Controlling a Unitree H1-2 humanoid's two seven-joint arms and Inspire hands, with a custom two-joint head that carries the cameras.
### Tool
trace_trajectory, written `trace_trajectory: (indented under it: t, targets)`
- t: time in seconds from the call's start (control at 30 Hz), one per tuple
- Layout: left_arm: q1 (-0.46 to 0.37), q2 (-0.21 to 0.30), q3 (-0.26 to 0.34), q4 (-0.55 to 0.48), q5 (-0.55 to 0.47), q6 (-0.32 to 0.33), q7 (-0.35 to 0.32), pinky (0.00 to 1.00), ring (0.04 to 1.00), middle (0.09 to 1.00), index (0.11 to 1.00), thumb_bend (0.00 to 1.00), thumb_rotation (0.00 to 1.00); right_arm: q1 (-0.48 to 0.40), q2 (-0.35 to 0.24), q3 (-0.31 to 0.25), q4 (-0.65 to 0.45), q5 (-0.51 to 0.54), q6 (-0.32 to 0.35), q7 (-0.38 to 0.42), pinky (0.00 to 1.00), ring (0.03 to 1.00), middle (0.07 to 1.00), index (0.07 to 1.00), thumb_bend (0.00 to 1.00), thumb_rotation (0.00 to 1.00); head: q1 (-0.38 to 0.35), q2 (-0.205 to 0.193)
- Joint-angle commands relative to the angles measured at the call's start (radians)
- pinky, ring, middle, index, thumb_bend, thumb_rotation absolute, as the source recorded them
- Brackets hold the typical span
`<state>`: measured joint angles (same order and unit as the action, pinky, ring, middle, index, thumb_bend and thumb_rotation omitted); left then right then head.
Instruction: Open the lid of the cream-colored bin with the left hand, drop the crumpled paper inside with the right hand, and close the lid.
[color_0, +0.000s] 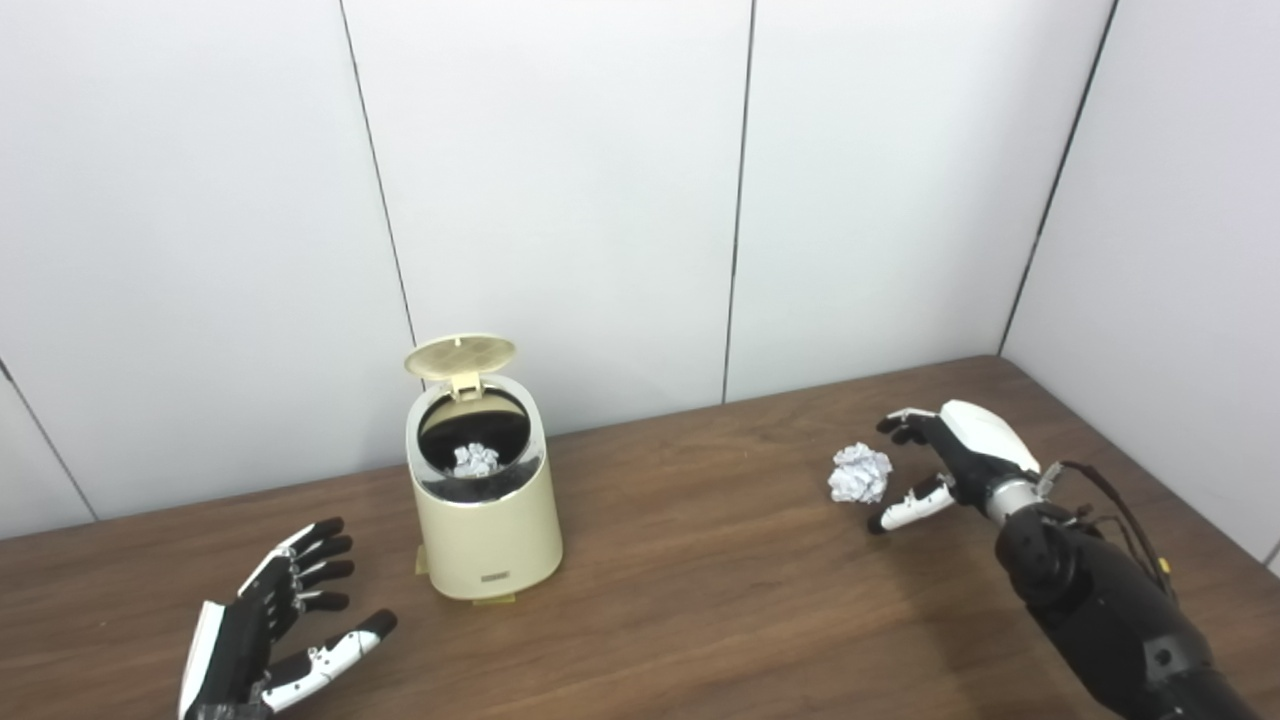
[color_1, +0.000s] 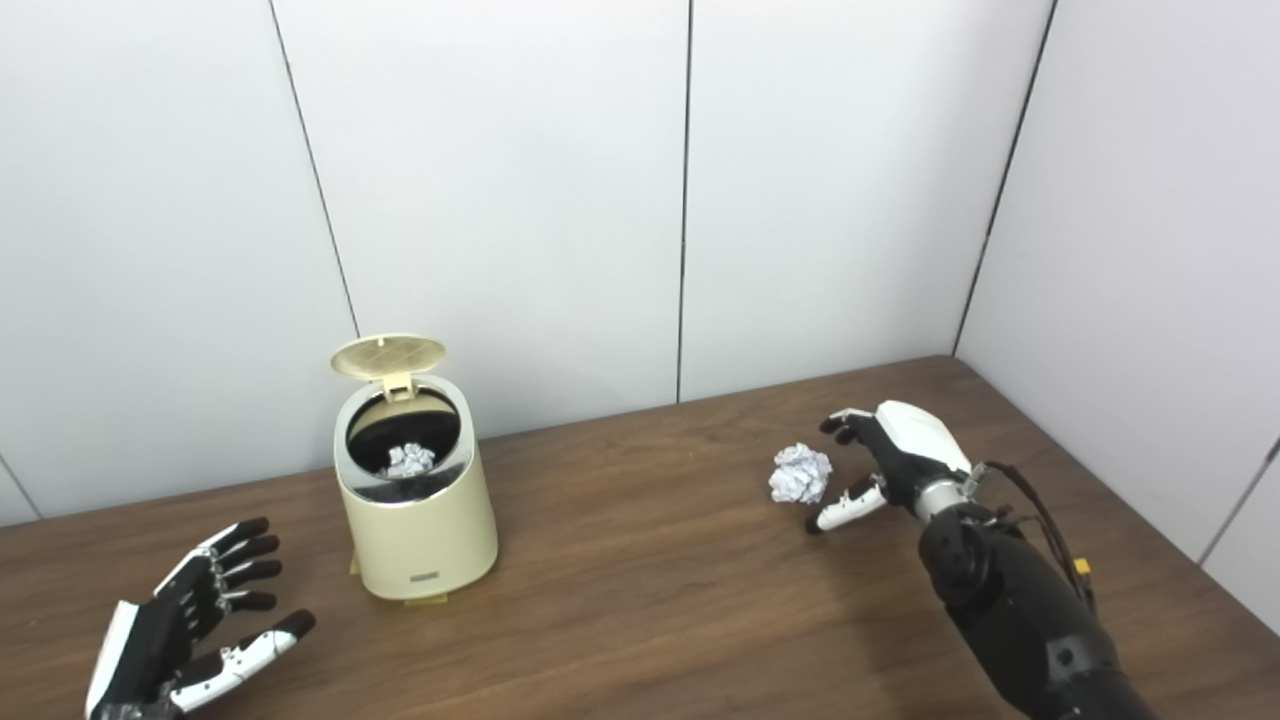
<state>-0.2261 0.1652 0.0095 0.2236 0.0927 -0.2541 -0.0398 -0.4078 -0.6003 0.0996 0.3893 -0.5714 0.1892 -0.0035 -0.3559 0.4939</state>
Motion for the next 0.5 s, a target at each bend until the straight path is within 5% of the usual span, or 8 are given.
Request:
trace_trajectory:
  t: [0.0,0.47]
  targets:
    - [0.008,-0.006,-0.004,0.002,0.005,-0.003,0.009,0.64,0.744,0.789,0.839,0.74,0.10,-0.028,0.000,0.010,0.007,-0.001,-0.027,-0.013,0.80,0.813,0.752,0.771,0.85,0.20,-0.001,0.001]
    - [0.009,-0.007,-0.003,-0.008,0.025,0.005,0.014,0.61,0.730,0.781,0.834,0.74,0.13,-0.028,-0.012,0.039,-0.014,0.002,-0.024,0.016,0.79,0.771,0.727,0.717,0.82,0.20,0.007,0.015]
